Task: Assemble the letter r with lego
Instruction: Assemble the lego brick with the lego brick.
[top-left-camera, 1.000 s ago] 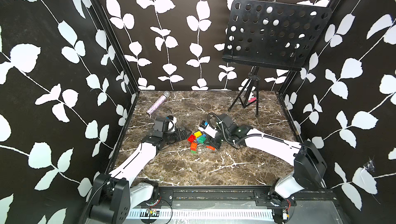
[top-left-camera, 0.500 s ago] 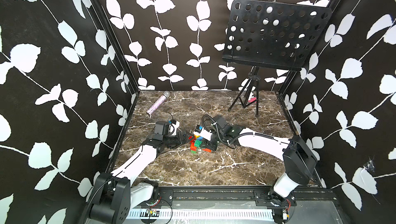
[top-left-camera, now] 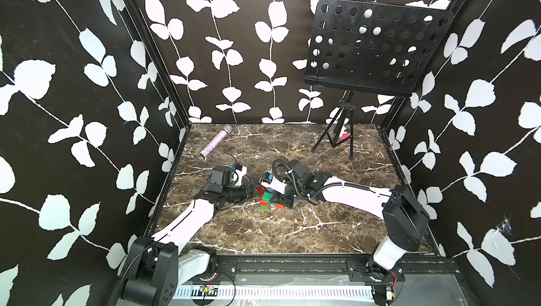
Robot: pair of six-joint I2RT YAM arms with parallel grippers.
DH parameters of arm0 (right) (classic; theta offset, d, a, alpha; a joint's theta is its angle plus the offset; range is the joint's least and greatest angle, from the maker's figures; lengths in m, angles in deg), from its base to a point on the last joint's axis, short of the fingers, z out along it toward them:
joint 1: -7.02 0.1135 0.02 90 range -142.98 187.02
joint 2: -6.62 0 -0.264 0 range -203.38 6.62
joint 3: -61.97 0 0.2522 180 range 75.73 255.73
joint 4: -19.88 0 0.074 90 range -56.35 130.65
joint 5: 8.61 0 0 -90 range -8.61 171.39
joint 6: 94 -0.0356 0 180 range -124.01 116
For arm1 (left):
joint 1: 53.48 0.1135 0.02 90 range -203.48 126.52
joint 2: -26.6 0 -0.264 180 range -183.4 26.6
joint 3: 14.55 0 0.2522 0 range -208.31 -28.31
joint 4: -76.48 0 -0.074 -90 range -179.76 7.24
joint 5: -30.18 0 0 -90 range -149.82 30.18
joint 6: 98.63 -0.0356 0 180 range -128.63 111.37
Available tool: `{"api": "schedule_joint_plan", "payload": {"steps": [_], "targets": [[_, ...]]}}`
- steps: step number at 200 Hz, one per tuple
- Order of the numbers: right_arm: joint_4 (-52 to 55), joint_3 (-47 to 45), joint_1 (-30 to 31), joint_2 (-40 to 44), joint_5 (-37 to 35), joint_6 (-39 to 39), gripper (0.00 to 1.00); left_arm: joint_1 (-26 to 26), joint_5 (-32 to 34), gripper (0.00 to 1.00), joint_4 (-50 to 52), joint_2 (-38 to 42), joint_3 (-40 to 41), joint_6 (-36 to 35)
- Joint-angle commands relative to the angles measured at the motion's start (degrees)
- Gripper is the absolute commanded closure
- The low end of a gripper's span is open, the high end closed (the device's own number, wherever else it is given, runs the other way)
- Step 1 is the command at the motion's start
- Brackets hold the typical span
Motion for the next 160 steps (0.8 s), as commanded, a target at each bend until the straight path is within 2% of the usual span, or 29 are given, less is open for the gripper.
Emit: {"api": "schedule_joint_plan", "payload": {"steps": [1, 160], "targets": [[-2.16, 1.68, 0.53, -0.59, -0.09, 0.32, 0.91, 0.11, -0.75, 0.2, 0.42, -0.06, 1.28, -1.0], [-0.78, 3.2, 1.16, -2.21, -1.65, 0.58, 0.9, 0.1, -0.98, 0.19, -1.72, -3.04, 2.25, -1.2]]}}
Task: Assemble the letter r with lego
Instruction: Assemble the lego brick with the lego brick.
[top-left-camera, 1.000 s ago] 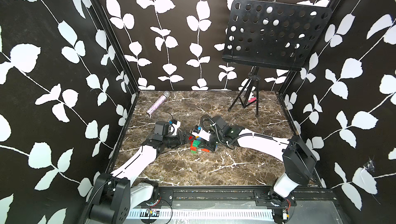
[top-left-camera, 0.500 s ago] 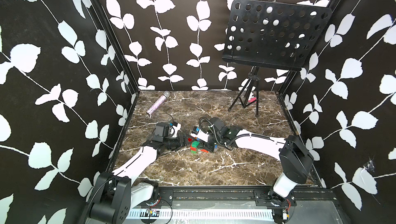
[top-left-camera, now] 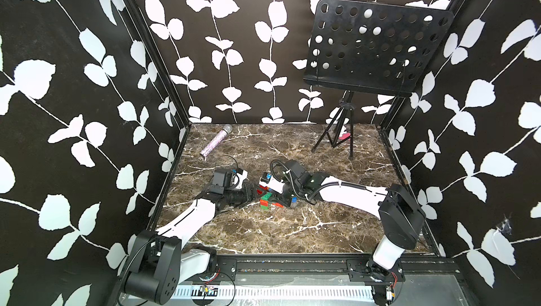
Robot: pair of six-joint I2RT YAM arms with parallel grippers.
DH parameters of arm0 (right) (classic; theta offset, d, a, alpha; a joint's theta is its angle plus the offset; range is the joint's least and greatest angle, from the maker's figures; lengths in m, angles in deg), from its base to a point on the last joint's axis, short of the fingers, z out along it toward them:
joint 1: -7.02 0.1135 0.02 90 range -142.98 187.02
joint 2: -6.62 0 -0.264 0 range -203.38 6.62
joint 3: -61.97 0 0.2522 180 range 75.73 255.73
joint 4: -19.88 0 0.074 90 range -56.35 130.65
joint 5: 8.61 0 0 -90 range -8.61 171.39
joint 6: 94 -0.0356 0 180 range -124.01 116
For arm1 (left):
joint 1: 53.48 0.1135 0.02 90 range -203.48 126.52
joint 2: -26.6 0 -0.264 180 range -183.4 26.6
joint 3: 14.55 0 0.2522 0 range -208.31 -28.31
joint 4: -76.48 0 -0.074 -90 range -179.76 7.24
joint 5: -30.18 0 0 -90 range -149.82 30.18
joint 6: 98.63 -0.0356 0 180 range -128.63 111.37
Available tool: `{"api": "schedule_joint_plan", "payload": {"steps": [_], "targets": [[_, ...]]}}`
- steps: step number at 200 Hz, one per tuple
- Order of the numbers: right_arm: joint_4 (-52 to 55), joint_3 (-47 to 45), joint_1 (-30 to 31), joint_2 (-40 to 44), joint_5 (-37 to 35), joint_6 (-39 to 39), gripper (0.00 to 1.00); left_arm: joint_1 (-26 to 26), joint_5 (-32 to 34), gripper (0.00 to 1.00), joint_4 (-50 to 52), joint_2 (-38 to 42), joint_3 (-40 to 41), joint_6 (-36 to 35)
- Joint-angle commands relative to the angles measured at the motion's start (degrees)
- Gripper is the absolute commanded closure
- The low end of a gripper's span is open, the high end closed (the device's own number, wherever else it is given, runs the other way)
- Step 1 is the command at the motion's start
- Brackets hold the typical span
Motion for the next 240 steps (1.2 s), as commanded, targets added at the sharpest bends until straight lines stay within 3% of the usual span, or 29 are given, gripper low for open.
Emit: {"api": "schedule_joint_plan", "payload": {"steps": [1, 147, 240], "targets": [[0.24, 2.04, 0.57, -0.81, 0.01, 0.8, 0.9, 0.08, -0.63, 0.19, -1.51, -0.47, 0.7, -1.07], [5.03, 3.55, 1.38, -2.84, -3.03, 0.37, 0.9, 0.12, -1.07, 0.26, -1.71, -1.28, 0.97, -1.59], [7.05, 2.51, 1.38, -0.8, -4.04, 0.36, 0.91, 0.03, -1.29, 0.43, -2.77, -2.04, 2.11, -1.64]]}}
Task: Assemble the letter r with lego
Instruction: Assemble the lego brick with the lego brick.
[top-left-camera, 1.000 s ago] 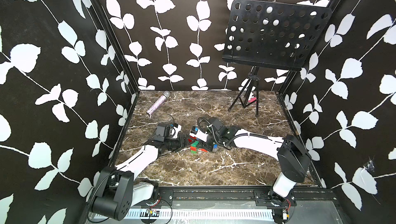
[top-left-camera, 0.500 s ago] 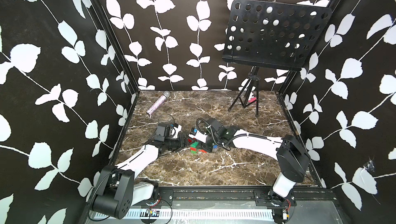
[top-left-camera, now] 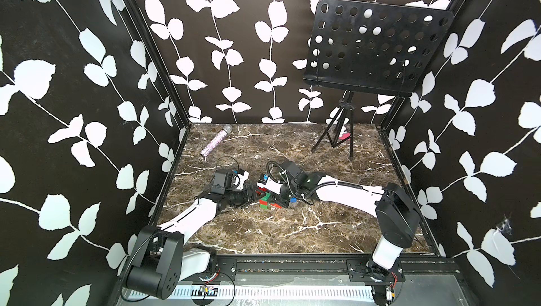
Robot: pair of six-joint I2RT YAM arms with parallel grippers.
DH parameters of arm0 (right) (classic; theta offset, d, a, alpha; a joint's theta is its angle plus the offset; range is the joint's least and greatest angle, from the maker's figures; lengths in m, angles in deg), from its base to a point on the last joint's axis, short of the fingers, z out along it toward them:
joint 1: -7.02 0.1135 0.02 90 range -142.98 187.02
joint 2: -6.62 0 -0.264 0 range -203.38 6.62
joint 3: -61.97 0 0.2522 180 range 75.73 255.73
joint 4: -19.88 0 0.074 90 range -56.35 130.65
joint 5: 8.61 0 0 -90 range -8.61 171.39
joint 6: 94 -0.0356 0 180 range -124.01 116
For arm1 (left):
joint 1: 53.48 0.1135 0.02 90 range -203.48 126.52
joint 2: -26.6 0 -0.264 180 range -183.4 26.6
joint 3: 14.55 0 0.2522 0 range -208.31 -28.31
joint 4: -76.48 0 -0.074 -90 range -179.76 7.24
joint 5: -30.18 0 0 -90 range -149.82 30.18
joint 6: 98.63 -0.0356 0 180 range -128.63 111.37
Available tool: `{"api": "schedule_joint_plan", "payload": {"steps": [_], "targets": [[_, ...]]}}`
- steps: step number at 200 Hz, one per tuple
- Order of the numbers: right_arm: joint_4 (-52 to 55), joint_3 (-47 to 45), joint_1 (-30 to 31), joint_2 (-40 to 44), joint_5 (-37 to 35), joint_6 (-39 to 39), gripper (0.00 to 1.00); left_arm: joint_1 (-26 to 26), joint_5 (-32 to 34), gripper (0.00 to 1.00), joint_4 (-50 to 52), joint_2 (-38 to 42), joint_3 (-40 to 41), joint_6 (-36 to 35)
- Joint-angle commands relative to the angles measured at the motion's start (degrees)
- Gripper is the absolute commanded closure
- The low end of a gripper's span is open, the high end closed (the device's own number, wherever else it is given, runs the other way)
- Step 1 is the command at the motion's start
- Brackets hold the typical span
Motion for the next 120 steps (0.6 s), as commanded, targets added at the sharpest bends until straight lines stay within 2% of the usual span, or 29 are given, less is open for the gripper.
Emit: {"api": "schedule_joint_plan", "payload": {"steps": [1, 42, 80, 120], "targets": [[3.65, -0.15, 0.23, 0.96, -1.37, 0.34, 0.91, 0.09, -0.1, 0.43, -0.41, -0.42, 1.3, -0.59], [4.97, 0.58, 0.26, 1.13, -2.17, 1.21, 0.91, 0.07, 0.34, 0.52, -0.42, -1.1, 1.78, -0.78], [8.85, 3.57, 0.31, -0.16, -2.24, 3.01, 0.91, -0.01, 0.96, 0.65, -0.5, -1.54, 2.78, -0.97], [11.2, 4.61, 0.29, -1.16, -1.87, 3.42, 0.92, 0.06, 1.48, 0.69, -0.41, -1.54, 3.83, -1.14]]}}
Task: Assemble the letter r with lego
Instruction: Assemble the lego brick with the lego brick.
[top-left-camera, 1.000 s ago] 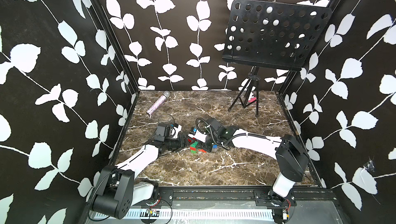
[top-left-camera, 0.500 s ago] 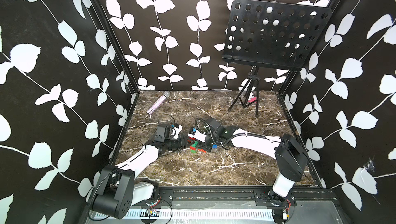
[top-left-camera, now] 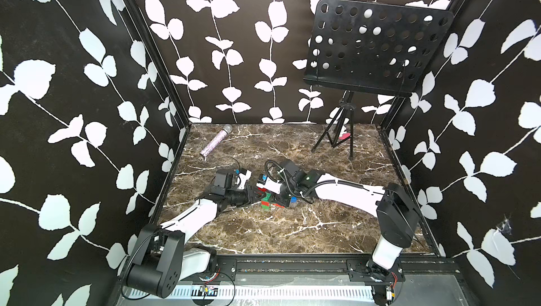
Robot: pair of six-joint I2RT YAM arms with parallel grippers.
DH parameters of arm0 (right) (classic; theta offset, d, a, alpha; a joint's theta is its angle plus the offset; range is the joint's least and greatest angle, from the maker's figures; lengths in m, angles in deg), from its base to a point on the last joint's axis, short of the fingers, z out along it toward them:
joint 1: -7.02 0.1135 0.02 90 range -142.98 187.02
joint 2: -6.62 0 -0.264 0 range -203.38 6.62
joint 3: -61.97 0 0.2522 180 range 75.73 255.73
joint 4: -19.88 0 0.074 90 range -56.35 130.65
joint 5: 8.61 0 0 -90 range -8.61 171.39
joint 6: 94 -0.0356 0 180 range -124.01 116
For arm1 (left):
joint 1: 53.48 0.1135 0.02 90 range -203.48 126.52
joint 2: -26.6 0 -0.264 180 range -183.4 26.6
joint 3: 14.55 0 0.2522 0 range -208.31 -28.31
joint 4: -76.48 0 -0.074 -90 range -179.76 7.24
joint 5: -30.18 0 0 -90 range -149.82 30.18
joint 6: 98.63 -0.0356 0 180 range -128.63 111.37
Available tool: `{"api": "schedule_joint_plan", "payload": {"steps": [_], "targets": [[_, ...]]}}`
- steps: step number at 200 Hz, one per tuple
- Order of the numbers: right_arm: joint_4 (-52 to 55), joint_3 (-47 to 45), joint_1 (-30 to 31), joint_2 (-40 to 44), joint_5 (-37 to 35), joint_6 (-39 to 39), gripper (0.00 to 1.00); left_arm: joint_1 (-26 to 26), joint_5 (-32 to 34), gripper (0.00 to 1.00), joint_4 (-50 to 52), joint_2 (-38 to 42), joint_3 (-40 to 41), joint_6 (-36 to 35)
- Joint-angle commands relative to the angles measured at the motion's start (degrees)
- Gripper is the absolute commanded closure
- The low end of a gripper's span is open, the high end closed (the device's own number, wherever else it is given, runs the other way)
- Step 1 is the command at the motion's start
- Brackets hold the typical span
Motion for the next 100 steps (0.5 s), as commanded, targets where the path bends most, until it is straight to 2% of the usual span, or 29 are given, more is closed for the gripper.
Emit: {"api": "schedule_joint_plan", "payload": {"steps": [1, 100], "targets": [[4.91, 0.9, 0.1, -0.72, -0.45, 1.41, 0.92, 0.28, 4.09, 0.69, 3.9, -1.0, 2.71, -0.72], [1.56, -4.03, 0.09, -4.85, 2.35, -3.16, 0.93, 0.22, 4.23, 0.69, 4.19, -2.26, 2.72, -1.4]]}}
